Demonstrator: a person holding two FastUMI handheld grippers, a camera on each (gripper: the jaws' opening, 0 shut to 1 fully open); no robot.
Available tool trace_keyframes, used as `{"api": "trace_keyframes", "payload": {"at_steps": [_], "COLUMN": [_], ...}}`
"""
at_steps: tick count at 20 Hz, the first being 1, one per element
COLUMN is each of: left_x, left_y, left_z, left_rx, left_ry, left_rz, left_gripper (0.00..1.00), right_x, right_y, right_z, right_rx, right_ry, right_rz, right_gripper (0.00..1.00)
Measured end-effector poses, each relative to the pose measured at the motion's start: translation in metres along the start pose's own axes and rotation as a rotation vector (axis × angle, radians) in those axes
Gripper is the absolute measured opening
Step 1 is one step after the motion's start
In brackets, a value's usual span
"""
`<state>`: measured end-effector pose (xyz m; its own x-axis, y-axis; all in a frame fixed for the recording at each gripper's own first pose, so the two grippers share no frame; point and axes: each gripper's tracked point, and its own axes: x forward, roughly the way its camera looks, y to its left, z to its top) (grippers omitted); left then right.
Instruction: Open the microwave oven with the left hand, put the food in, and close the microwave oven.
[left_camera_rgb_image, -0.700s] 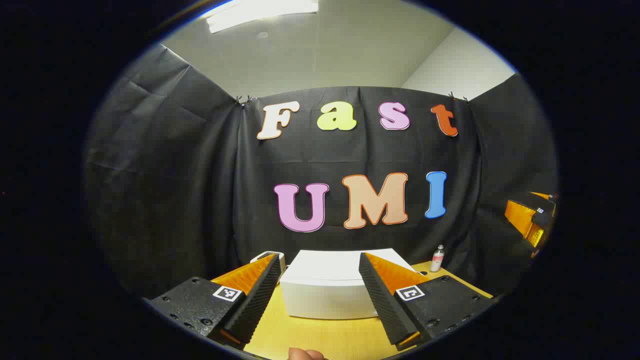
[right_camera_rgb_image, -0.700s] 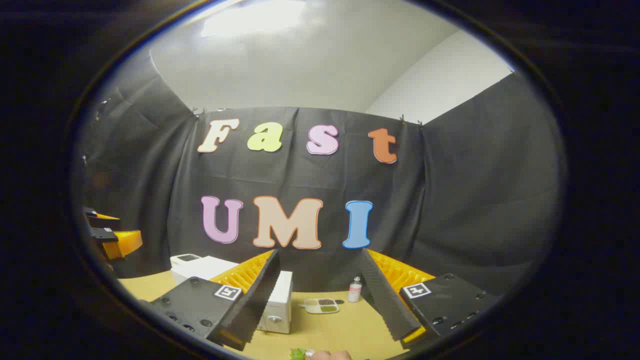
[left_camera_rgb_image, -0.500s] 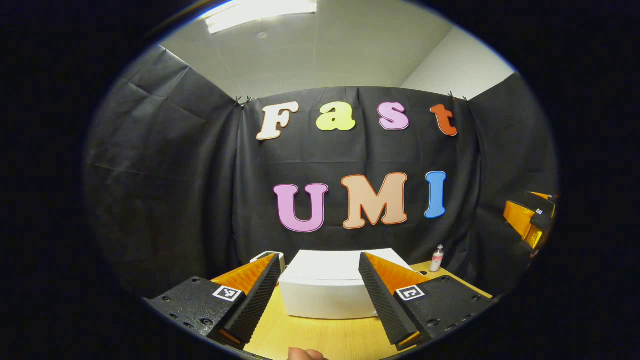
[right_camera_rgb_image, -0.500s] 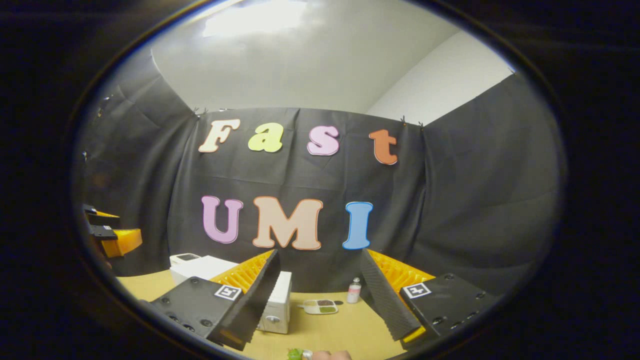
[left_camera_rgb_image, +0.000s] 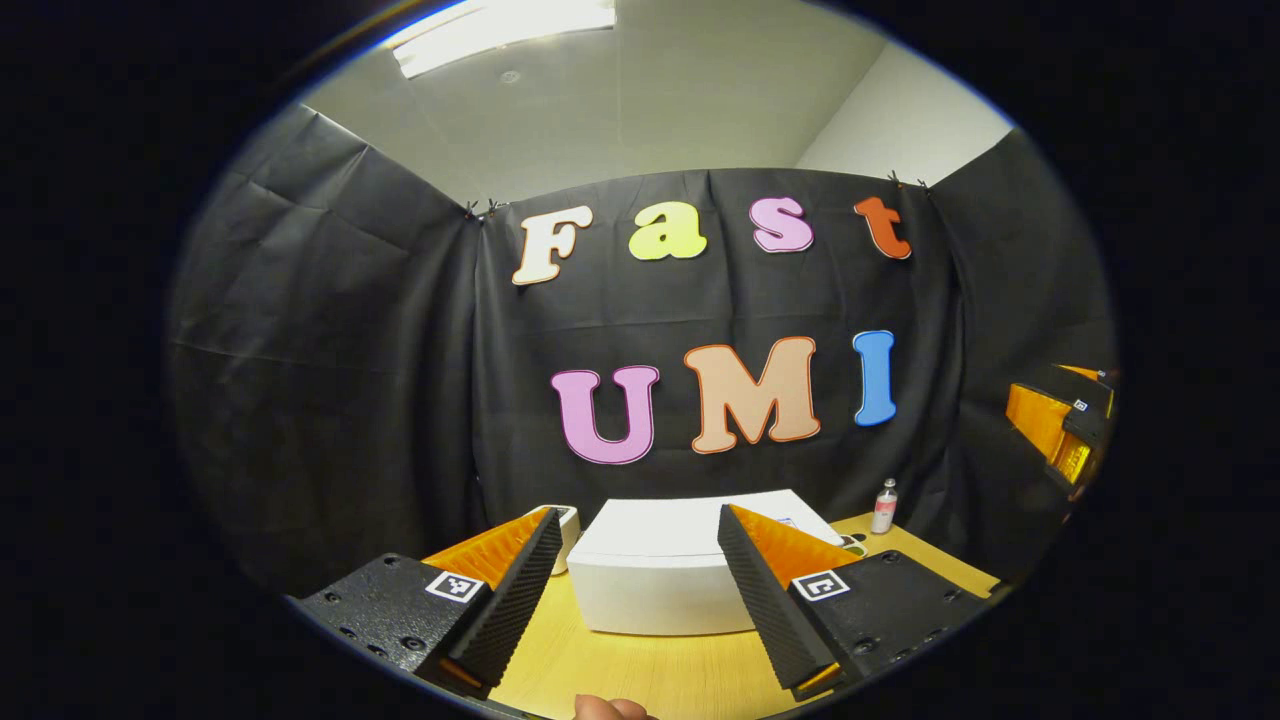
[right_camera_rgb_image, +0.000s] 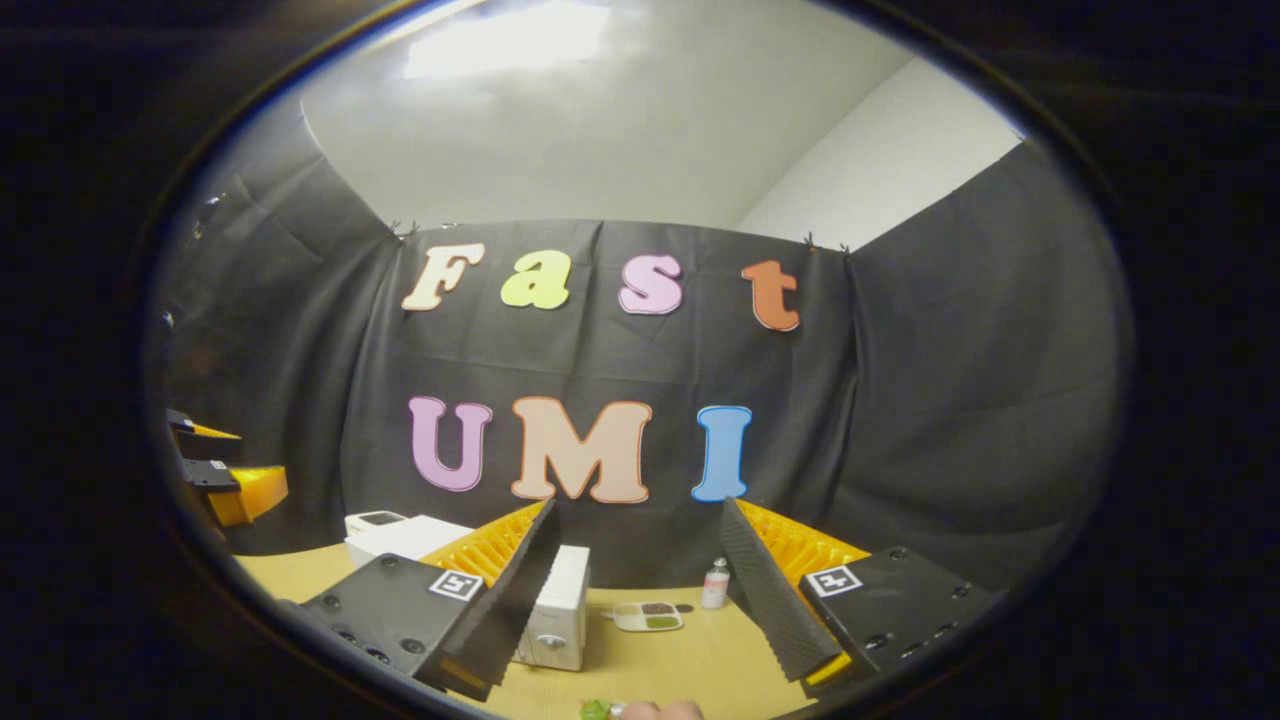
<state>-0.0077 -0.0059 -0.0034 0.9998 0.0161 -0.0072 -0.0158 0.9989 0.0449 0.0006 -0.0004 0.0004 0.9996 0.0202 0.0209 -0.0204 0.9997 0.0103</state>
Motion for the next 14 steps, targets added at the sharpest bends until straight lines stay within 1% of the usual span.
{"api": "trace_keyframes", "payload": {"at_steps": [1, 7, 10, 14], "left_x": [0.001, 0.003, 0.005, 0.009], "left_y": [0.0, 0.001, -0.005, -0.008], "left_z": [0.0, -0.004, -0.011, -0.02], "left_rx": [-0.003, 0.0, 0.0, 0.007], "left_ry": [0.003, 0.011, 0.022, 0.031], "left_rz": [0.002, 0.002, -0.014, -0.023], "left_gripper": [0.96, 0.96, 0.96, 0.96], "right_x": [0.0, 0.001, -0.006, -0.012], "right_y": [0.0, -0.003, -0.003, -0.005], "right_z": [-0.001, -0.001, -0.006, -0.002], "right_rx": [-0.001, -0.011, -0.011, -0.036], "right_ry": [0.003, 0.007, 0.025, 0.019], "right_rz": [0.001, -0.001, 0.004, 0.006], "right_gripper": [0.96, 0.96, 0.97, 0.96]}}
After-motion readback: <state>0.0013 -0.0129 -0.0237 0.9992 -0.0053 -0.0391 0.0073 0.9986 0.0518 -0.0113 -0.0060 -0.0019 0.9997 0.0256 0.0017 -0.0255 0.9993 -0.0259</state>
